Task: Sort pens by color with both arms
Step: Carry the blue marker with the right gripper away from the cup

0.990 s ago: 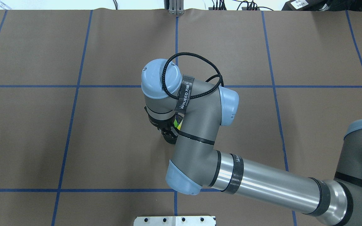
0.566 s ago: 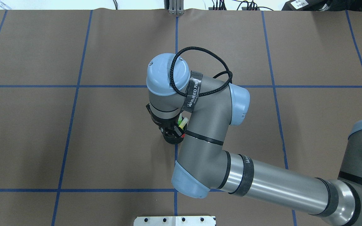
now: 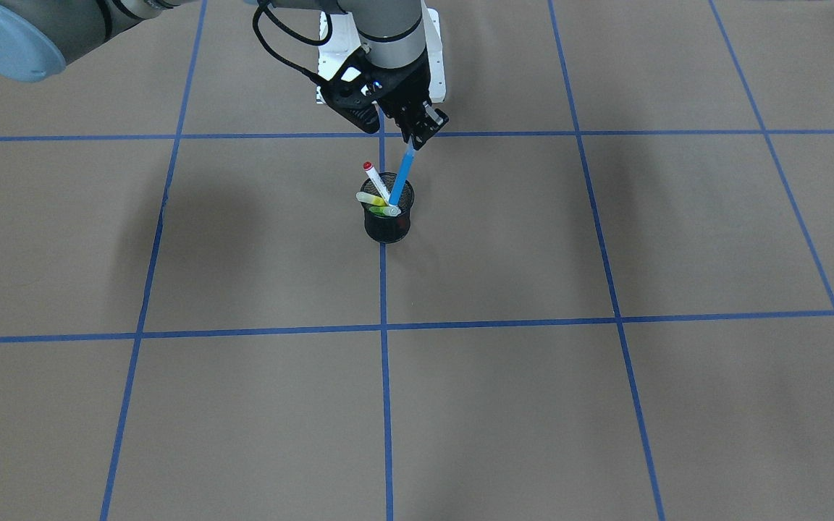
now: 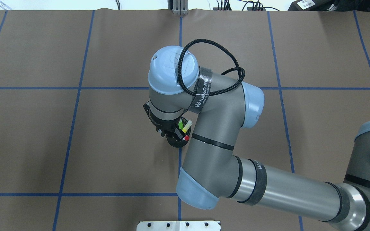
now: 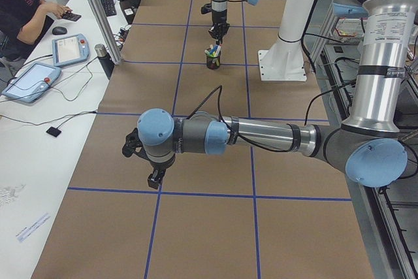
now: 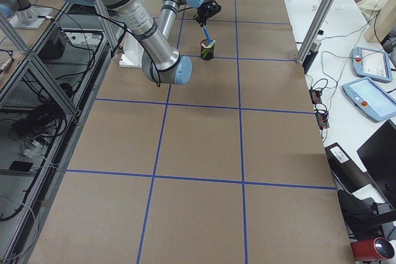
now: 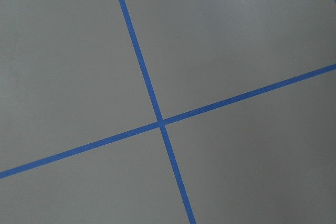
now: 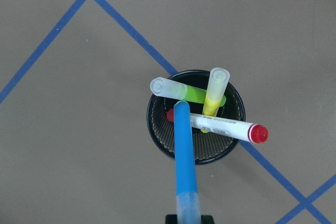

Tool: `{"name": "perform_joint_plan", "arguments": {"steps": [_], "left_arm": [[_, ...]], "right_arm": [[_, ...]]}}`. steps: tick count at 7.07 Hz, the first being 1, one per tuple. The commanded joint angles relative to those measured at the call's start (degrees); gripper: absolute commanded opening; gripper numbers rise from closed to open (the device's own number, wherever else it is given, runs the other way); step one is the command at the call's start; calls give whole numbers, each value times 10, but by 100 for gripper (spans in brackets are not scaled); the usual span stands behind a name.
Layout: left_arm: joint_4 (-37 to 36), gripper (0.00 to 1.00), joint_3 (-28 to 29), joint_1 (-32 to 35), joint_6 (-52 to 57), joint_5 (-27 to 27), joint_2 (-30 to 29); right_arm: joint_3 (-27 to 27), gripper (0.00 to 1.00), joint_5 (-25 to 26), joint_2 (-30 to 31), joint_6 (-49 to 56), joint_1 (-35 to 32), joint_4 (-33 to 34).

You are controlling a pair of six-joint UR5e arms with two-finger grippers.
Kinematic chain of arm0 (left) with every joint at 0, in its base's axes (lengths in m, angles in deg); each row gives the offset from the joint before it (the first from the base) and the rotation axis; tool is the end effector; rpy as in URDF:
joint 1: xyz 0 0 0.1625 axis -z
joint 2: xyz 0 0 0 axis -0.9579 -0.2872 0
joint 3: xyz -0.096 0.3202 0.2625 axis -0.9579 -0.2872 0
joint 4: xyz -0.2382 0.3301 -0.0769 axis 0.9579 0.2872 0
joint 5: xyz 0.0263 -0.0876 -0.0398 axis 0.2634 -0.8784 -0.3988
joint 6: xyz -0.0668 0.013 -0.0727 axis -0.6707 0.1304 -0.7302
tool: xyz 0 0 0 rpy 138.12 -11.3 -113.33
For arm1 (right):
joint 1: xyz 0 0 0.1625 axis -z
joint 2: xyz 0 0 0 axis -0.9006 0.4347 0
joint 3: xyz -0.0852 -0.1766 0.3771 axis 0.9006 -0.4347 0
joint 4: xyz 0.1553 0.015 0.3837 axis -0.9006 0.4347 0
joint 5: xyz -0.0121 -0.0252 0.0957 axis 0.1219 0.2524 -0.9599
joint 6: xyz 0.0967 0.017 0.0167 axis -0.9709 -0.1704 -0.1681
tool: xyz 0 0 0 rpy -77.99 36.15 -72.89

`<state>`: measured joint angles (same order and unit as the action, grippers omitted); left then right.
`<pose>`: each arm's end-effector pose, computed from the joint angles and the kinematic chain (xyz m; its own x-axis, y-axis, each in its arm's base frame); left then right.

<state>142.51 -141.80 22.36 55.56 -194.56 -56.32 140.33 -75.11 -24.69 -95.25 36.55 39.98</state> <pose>-0.1068 -0.5184 0.5939 0.6213 0.3011 -0.7234 -0.0976 0.9458 0.3098 -0.5287 -0.3860 0.0534 0.4015 0.7161 0.5710 -0.4181 0.6980 -0.5813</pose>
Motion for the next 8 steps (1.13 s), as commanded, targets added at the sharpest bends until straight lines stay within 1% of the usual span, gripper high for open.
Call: {"name": "perform_joint_plan", "arguments": {"steps": [1,2,3,4,5,6,7,8], "left_arm": [[21,99,-1,-16,-38,-1,0],[43,99,-1,-22,-60,-1,1],[47,99,-1,-26,-67,-1,1],[47,99,-1,-28,-69,-2,0],[48,99,-1,-32,-76,-2,0],[48,99,-1,-33,-77,-2,0],[49,99,0,-34,-77,-2,1],[48,99,2,-34,-77,-1,0]], "right_arm": [[14,0,7,7,28,-47,2],[15,0,9,8,62,-67,3],[16,0,21,7,78,-76,2],[15,0,69,14,123,-75,1],[16,0,107,40,184,-74,-6],[13,1,109,70,239,-70,-47],[8,1,112,106,254,-66,-114],[-16,1,127,120,297,-62,-173]]}}
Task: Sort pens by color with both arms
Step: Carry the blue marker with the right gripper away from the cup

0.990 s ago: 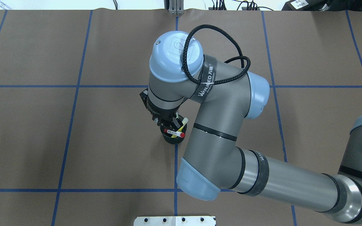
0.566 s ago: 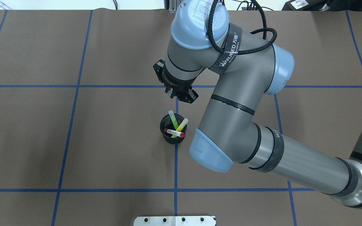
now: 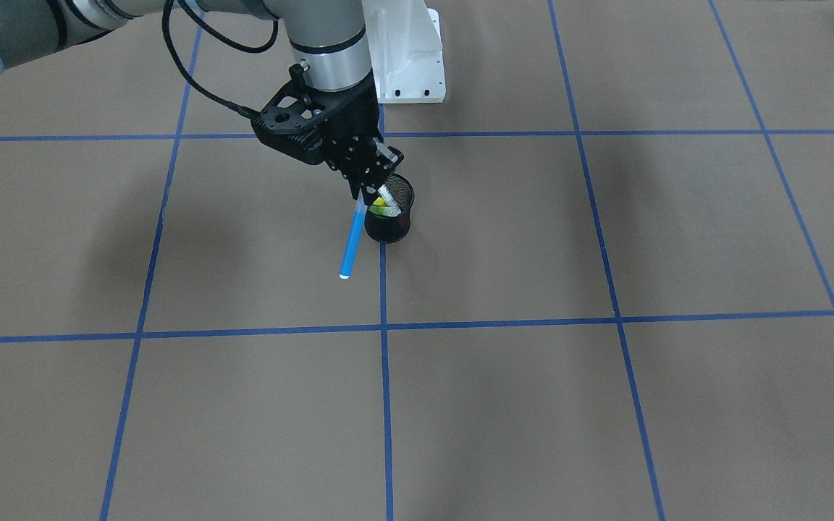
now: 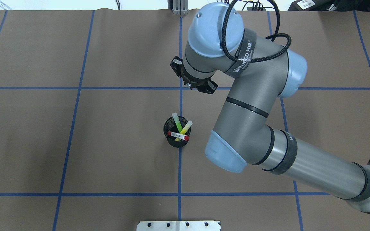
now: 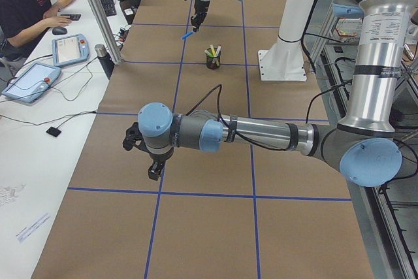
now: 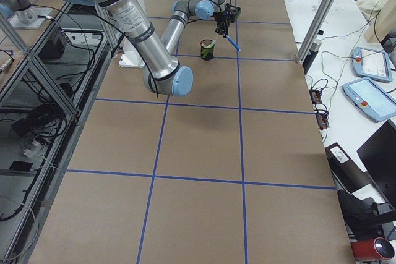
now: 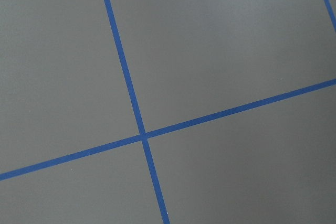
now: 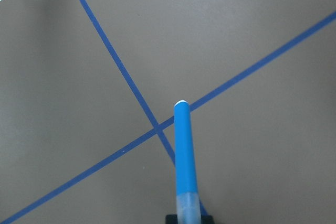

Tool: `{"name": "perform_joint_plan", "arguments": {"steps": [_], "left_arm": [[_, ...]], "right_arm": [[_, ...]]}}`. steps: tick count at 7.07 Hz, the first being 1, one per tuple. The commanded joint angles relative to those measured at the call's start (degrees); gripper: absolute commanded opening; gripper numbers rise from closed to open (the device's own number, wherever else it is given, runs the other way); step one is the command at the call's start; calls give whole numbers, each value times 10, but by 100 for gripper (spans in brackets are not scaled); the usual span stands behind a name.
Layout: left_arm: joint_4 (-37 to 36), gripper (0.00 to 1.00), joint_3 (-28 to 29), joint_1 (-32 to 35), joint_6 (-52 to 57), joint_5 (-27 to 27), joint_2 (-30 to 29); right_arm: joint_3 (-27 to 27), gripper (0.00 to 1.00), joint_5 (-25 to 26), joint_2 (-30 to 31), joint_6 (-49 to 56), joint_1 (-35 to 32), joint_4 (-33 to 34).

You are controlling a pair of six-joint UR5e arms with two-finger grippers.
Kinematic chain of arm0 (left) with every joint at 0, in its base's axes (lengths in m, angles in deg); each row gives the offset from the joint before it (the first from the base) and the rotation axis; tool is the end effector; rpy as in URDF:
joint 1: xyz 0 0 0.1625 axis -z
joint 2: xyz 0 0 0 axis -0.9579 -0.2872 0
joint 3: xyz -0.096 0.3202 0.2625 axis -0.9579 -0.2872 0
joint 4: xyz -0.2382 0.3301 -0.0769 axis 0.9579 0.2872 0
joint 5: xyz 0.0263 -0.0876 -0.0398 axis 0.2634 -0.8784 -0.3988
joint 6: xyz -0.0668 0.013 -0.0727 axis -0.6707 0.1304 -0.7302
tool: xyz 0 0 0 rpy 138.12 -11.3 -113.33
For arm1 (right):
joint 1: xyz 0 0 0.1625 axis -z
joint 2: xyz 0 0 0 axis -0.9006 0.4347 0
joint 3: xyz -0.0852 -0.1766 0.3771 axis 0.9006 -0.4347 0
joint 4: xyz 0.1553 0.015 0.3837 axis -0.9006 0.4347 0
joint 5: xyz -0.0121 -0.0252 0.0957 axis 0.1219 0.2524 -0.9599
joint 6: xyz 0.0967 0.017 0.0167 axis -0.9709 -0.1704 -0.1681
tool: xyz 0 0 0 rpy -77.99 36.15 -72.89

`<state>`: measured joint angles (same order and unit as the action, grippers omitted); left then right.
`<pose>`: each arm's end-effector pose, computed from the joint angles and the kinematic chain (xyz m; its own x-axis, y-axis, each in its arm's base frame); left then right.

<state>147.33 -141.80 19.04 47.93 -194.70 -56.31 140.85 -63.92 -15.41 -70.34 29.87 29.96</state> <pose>-0.0766 -0.5278 0.5849 0.6184 0.2720 -0.7373 -0.0714 0.9538 0.2920 -0.4768 -0.4651 0.1356 0.4708 0.4037 0.7845 -0.4655 0.8690 -0.1678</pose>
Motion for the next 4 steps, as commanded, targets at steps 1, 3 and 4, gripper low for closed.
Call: {"name": "perform_joint_plan", "arguments": {"steps": [1,3,4], "left_arm": [[0,99,2,-1,0,1,1],[0,99,2,-1,2,1,1],[0,99,2,-1,2,1,1]], "right_arm": [[-59,1,22,25,76,4,-123],[-94,1,52,18,110,3,-149],[-116,1,72,4,118,3,-149]]}}
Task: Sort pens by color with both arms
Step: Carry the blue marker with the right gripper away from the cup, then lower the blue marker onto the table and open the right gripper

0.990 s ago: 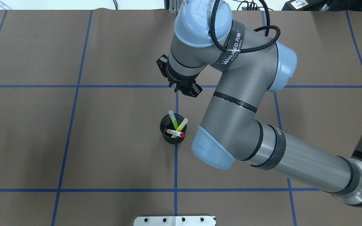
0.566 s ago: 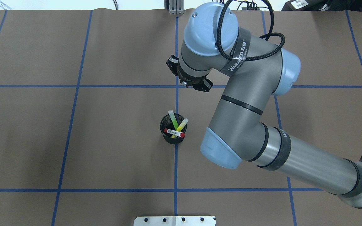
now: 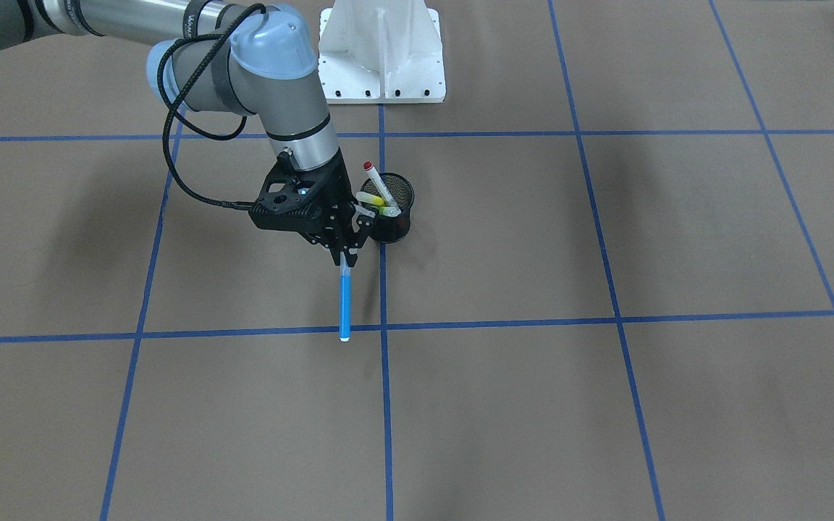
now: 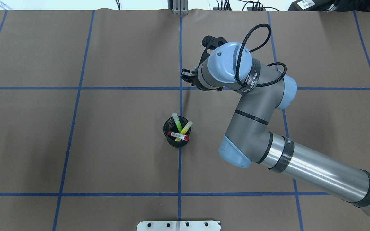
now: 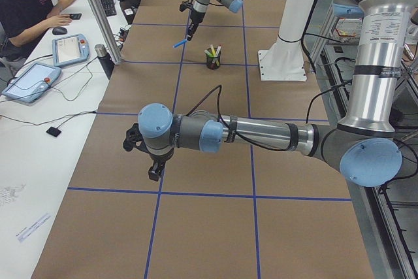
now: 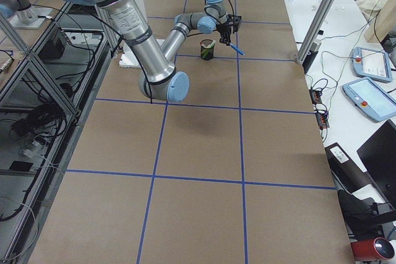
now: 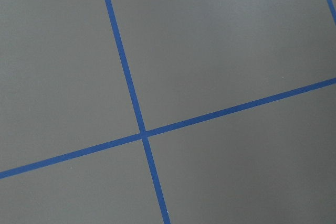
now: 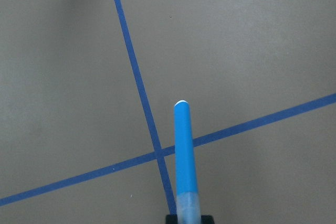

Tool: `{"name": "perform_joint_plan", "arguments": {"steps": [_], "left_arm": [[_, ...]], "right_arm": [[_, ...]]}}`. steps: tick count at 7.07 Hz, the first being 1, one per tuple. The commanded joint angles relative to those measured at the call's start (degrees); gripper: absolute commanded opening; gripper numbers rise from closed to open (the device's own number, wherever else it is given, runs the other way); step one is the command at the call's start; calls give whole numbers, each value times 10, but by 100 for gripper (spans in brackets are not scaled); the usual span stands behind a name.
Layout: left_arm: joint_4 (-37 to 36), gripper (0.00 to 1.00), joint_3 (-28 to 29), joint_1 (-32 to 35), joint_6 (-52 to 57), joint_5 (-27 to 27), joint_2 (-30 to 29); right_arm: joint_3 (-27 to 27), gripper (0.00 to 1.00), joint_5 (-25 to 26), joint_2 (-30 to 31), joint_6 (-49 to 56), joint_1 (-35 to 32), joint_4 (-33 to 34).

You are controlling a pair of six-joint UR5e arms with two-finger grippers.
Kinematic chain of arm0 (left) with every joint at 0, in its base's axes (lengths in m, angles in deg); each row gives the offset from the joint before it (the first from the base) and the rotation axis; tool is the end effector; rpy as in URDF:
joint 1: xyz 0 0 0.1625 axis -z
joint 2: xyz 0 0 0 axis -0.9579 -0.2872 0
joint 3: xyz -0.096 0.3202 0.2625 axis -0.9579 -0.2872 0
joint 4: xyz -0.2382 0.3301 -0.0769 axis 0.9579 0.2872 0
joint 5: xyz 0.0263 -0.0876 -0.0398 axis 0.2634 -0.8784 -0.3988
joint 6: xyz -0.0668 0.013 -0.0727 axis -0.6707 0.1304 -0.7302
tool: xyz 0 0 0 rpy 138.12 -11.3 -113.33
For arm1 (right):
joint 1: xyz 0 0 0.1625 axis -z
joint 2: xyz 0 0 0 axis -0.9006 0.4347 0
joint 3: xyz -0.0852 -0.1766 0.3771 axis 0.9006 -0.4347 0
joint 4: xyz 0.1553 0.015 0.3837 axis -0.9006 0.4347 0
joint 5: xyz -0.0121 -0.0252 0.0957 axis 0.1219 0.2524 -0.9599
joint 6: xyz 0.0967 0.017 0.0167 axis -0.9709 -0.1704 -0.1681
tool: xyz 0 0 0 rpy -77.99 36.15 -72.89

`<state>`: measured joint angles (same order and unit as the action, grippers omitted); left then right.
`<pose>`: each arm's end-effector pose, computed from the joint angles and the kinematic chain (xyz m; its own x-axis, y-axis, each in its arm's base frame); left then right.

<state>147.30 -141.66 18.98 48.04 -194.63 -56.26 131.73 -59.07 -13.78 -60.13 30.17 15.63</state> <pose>-0.0761 -0.5275 0.5867 0.6188 0.2715 -0.7372 -0.0737 0.9543 0.2896 -0.5126 -0.4953 0.1841 0.5117 0.2149 0.8319 -0.4330 0.9008 0.0337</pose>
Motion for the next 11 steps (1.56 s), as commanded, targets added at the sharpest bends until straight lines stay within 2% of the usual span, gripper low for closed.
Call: {"name": "perform_joint_plan", "arguments": {"steps": [1,2,3,4,5,6,7,9,11], "left_arm": [[0,99,-1,0,0,0,0],[0,99,-1,0,0,0,0],[0,99,-1,0,0,0,0],[0,99,0,0,0,0,0],[0,99,-1,0,0,0,0],[0,99,0,0,0,0,0],[0,99,-1,0,-1,0,0],[-1,99,-3,-7,-35,0,-11],[-1,99,-3,-30,-88,-3,-37]], "right_arm": [[-36,1,27,-14,24,0,-5],[-39,2,27,-13,40,0,-4],[-40,13,27,-13,72,0,-2],[-44,52,27,-10,87,0,-2],[-44,74,26,-10,88,0,-1],[-44,80,26,-11,87,1,-2],[-44,99,27,-10,88,1,0],[-38,99,-1,-5,148,-8,-1],[-9,99,-95,32,246,-56,-3]]}}
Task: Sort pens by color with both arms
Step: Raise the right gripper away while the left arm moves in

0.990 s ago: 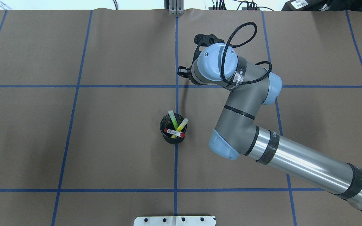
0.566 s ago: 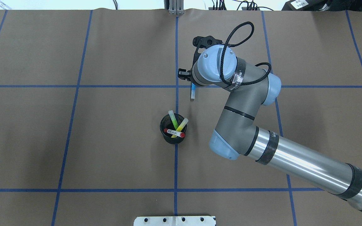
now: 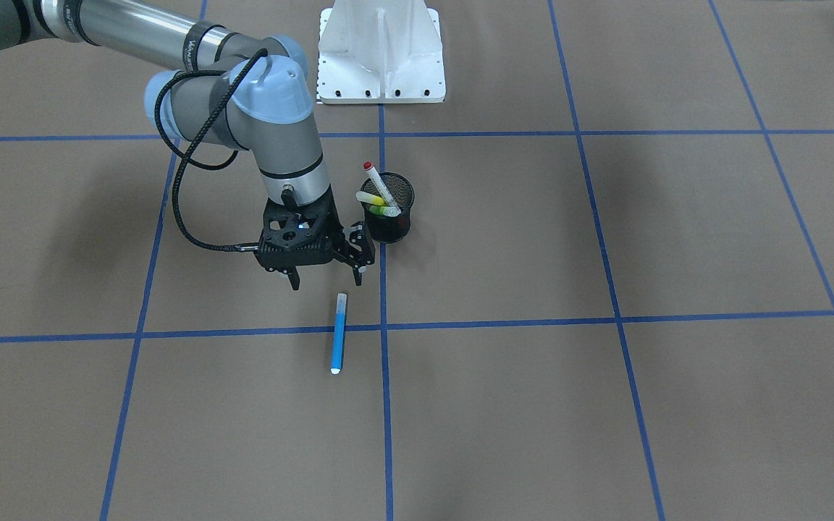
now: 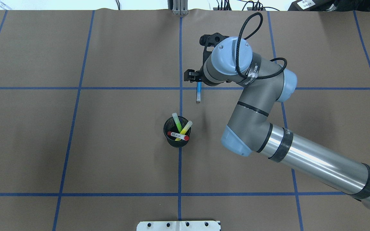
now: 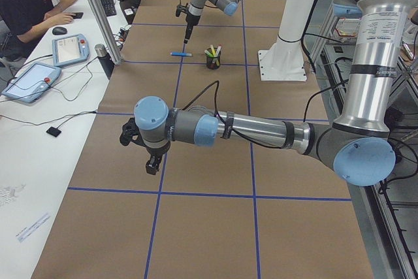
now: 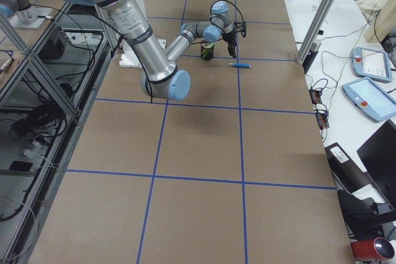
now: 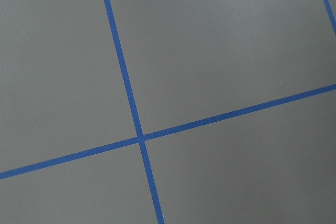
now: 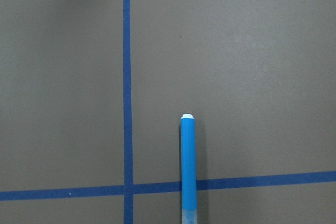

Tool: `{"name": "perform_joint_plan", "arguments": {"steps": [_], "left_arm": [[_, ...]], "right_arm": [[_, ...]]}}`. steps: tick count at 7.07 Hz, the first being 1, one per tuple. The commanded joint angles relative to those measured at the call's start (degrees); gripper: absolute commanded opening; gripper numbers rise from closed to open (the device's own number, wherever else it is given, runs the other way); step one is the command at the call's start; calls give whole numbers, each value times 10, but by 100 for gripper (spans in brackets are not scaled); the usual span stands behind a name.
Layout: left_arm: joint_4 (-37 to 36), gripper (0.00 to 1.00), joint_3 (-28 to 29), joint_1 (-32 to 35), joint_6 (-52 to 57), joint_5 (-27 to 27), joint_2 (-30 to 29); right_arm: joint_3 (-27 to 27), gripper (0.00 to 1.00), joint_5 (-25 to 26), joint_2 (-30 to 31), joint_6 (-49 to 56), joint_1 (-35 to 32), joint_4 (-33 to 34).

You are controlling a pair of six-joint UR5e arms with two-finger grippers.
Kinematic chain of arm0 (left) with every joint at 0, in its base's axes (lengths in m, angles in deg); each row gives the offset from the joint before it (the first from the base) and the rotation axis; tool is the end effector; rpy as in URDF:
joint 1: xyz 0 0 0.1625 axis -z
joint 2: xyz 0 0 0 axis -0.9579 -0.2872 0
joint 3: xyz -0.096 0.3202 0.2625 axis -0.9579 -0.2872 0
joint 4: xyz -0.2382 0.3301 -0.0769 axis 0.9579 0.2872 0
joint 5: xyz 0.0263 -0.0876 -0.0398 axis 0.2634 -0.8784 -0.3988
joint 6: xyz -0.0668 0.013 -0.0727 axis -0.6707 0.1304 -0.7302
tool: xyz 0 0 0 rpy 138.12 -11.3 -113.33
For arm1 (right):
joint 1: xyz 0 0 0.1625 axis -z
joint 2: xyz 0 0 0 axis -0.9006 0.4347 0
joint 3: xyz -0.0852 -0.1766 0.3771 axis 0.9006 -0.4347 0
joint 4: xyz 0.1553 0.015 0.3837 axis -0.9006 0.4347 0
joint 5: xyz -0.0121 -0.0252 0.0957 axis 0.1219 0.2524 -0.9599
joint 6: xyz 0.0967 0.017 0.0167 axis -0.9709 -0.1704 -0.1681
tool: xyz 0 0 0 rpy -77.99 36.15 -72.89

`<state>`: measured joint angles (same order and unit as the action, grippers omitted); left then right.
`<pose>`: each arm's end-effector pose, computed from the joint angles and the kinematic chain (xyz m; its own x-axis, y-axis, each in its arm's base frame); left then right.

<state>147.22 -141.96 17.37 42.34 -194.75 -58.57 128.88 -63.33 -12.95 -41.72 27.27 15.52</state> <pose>-0.0614 -0.5459 0.5624 0.6166 0.2265 -0.7540 -0.0393 0.9654 0.2579 -0.5015 -0.5224 0.2149 0.6415 -0.0316 0.7665 -0.2332 0.9438 0.2341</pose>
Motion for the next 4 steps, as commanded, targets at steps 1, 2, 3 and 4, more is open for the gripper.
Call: {"name": "perform_joint_plan", "arguments": {"steps": [1,2,3,4], "left_arm": [[-1,99,-1,-18,-62,-5,-30],[-2,99,-17,-36,-102,-6,-37],[-4,99,-39,-58,-164,-6,-45],[-3,99,-64,-81,-218,-10,-51]], "right_arm": [[33,99,-113,43,126,-63,-1],[35,99,-167,67,175,-99,-3],[38,99,-196,86,238,-125,-3],[42,99,-213,112,271,-147,-6]]}}
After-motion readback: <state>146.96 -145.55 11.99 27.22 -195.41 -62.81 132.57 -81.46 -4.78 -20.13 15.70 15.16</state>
